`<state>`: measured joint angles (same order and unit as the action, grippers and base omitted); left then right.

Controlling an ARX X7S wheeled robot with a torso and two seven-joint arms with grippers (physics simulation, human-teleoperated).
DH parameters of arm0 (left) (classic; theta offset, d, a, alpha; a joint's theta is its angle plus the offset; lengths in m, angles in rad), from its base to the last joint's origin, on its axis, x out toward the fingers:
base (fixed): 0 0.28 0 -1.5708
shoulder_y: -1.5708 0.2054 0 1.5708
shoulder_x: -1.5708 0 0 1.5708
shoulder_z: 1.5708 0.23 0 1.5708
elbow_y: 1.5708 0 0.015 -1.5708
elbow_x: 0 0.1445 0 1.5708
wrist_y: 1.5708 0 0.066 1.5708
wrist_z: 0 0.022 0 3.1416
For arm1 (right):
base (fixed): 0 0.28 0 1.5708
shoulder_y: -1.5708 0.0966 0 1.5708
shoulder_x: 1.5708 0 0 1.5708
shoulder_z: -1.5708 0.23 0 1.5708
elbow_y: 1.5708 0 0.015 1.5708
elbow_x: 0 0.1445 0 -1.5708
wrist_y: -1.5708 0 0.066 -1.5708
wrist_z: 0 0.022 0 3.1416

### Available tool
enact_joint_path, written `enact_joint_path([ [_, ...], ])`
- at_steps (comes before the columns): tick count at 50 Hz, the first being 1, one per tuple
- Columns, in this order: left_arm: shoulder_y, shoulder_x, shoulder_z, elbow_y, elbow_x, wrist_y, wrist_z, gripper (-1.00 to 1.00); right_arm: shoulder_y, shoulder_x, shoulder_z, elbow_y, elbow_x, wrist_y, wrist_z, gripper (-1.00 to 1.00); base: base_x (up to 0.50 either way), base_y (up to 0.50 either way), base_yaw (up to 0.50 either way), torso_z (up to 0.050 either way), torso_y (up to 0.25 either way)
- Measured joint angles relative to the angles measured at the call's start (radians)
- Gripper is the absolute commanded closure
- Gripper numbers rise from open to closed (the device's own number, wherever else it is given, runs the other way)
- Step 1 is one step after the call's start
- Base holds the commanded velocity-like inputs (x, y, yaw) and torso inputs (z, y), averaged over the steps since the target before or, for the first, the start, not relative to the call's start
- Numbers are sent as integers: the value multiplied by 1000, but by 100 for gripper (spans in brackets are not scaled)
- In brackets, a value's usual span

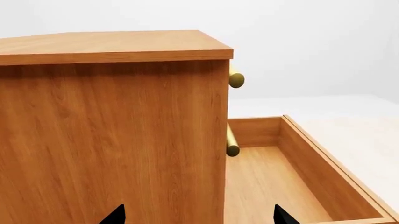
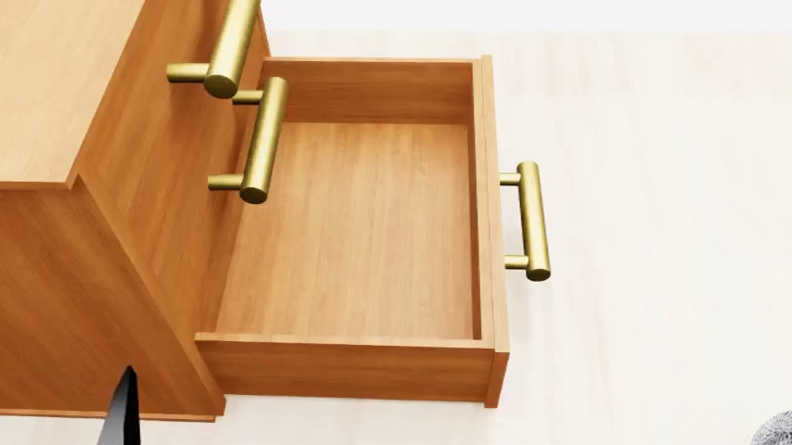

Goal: Put the bowl in the bottom drawer of the cabinet and close it.

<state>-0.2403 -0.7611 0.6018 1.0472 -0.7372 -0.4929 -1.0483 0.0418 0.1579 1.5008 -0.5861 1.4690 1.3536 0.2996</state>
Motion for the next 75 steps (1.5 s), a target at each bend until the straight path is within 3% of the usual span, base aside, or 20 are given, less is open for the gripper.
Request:
enact_joint_path([
  [19,-6,-1,6,0,-4,0,-7,-100,-13,6,-5,29,-18,-28,-6,-100,0,0,0,0,0],
  [48,-11,-9,12,0,-9,3,-18,-100,-17,-49,-161,130,-273,-160,-156,-100,0,0,0,0,0],
  [75,-14,-13,20,0,-7,14,-18,-100,26,-87,-236,195,-343,-230,-142,-100,0,0,0,0,0],
])
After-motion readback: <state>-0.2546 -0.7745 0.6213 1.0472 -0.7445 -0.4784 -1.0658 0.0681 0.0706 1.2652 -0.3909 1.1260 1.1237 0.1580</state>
